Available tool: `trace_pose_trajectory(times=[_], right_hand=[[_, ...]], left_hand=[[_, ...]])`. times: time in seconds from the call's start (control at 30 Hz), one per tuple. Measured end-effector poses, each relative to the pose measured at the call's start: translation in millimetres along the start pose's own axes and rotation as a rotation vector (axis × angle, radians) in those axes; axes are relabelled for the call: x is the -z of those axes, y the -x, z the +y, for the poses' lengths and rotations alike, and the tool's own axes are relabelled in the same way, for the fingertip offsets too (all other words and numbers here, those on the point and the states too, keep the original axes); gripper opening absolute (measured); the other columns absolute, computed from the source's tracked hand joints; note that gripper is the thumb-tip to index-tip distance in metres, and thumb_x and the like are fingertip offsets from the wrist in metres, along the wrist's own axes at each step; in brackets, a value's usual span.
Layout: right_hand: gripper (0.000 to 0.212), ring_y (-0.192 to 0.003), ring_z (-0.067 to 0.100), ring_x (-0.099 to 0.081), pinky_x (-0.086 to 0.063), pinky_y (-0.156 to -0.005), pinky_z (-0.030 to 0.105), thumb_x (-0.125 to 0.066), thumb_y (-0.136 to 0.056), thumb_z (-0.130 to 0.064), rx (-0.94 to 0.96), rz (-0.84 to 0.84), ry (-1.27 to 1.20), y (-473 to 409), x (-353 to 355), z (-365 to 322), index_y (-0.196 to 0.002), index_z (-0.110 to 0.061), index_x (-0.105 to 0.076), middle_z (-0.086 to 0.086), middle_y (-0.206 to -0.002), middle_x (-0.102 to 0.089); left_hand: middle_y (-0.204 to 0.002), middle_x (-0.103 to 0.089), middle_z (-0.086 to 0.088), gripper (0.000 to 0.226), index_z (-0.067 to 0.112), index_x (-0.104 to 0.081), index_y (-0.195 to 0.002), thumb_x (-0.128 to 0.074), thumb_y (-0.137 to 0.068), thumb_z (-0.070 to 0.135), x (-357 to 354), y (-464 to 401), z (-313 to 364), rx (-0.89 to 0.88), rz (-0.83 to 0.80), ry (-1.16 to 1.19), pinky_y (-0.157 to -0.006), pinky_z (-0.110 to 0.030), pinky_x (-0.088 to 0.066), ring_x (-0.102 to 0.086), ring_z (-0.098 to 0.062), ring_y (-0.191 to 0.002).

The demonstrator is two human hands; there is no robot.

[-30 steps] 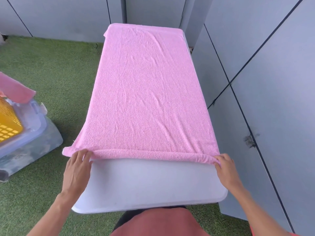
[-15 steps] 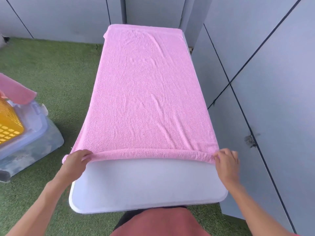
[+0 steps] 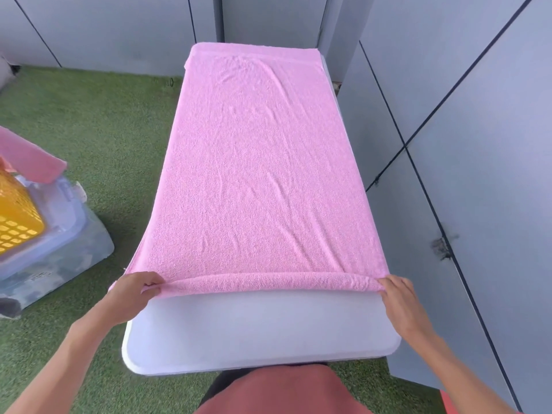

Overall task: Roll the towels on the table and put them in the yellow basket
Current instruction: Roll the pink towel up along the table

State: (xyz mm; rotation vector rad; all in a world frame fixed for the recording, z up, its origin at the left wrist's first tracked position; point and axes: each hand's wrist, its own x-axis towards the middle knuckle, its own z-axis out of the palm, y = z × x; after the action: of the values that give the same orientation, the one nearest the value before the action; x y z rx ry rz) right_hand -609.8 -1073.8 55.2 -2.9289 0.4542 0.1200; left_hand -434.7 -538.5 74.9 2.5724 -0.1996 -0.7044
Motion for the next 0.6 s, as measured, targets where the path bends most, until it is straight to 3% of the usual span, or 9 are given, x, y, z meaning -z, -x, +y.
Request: trace_pose_trajectory(times=[0.07, 0.13, 0.27, 0.33, 0.47, 0.6], right_hand=[[0.028, -0.107, 0.028, -0.047, -0.043, -0.094, 0.044, -0.056, -0.09, 0.001, -0.021, -0.06, -0.041, -3, 6, 0, -0.117, -0.006, -0.063, 0.006, -0.111, -0.062], [0.027, -0.109, 0.031, -0.048, -0.042, -0.093, 0.042, -0.056, -0.091, -0.002, -0.05, -0.098, -0.104, -13, 10, -2, -0.117, -0.007, -0.063, 0.007, -0.111, -0.063], [0.033, -0.108, 0.032, -0.051, -0.045, -0.094, 0.045, -0.058, -0.088, 0.0, -0.09, -0.064, -0.226, -20, 12, -6, -0.12, -0.01, -0.061, 0.006, -0.116, -0.063], [0.033, -0.108, 0.032, -0.05, -0.044, -0.093, 0.045, -0.057, -0.088, 0.002, -0.094, -0.015, -0.21, -11, 8, -9, -0.119, -0.01, -0.062, 0.006, -0.113, -0.063], [0.032, -0.107, 0.032, -0.05, -0.042, -0.094, 0.045, -0.055, -0.089, 0.005, -0.089, 0.028, -0.198, -5, 5, -16, -0.117, -0.007, -0.065, 0.008, -0.11, -0.064], [0.033, -0.108, 0.031, -0.049, -0.04, -0.095, 0.049, -0.049, -0.092, 0.001, -0.103, -0.098, -0.152, -20, 8, -9, -0.12, -0.01, -0.063, 0.007, -0.113, -0.062]], left_hand=[[-0.096, -0.07, 0.004, 0.016, 0.018, -0.072, -0.102, -0.067, -0.088, 0.011, 0, -3, 0, 0.029, 0.032, 0.077, -0.081, -0.03, -0.045, -0.064, -0.016, -0.091], [-0.1, -0.068, -0.001, 0.017, 0.018, -0.072, -0.097, -0.074, -0.082, 0.012, -1, -6, 3, 0.089, 0.163, 0.179, -0.079, -0.033, -0.044, -0.063, -0.02, -0.09], [-0.093, -0.061, -0.009, 0.009, 0.014, -0.073, -0.083, -0.075, -0.079, 0.007, -18, 8, 14, -0.065, 0.515, -0.21, -0.073, -0.047, -0.042, -0.05, -0.033, -0.086], [-0.096, -0.061, -0.013, 0.02, 0.007, -0.07, -0.093, -0.072, -0.077, -0.005, -35, 22, 18, -0.192, 0.54, -0.287, -0.064, -0.048, -0.047, -0.052, -0.035, -0.085], [-0.118, -0.052, -0.014, 0.048, 0.002, -0.055, -0.121, -0.07, -0.076, -0.005, -55, 31, 10, -0.212, 0.463, -0.299, -0.071, -0.048, -0.057, -0.048, -0.036, -0.109], [-0.112, -0.056, -0.005, 0.036, 0.009, -0.059, -0.115, -0.063, -0.082, -0.005, -44, 13, 12, -0.133, 0.438, -0.264, -0.049, -0.042, -0.053, -0.051, -0.029, -0.105]])
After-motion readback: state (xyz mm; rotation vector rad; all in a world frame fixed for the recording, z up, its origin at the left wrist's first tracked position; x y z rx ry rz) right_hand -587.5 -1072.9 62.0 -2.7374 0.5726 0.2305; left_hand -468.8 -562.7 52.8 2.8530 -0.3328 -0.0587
